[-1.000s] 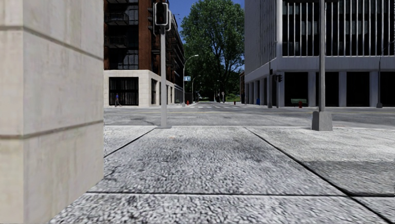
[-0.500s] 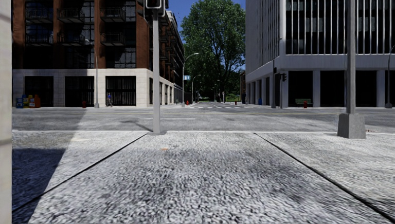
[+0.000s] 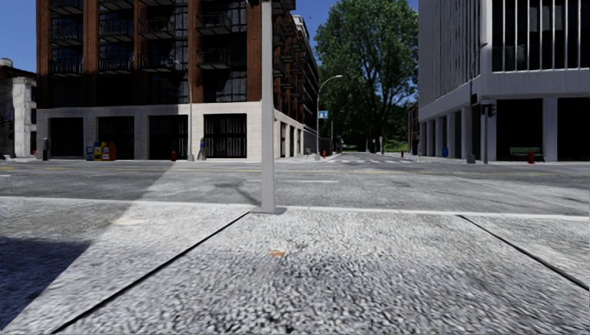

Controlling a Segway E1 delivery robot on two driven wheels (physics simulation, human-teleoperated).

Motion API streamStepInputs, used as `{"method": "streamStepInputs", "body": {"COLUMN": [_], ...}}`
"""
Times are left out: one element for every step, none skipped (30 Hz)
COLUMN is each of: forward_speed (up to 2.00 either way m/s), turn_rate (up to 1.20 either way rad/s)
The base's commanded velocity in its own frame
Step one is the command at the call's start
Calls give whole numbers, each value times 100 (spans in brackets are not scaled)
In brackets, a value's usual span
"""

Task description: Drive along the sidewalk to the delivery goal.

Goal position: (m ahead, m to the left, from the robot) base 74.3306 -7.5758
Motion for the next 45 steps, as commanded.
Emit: {"method": "streamStepInputs", "body": {"forward_speed": [200, 200, 200, 200, 200, 200, 200, 200, 200, 200, 200, 200, 200, 200, 200, 200, 200, 200, 200, 200, 200, 200, 200, 200, 200, 200, 200, 200, 200, 200, 200, 200, 200, 200, 200, 200, 200, 200, 200, 200, 200, 200, 200, 200, 200], "turn_rate": [70, 71, 71, 71, 71, 71, 71, 71, 71, 71, 71, 71, 71, 71, 71, 71, 71, 71, 71, 71, 71, 71, 71, 71, 71, 71, 71, 71, 71, 71, 71, 71, 71, 71, 71, 71, 71, 71, 71, 71, 71, 71, 71, 71, 71]}}
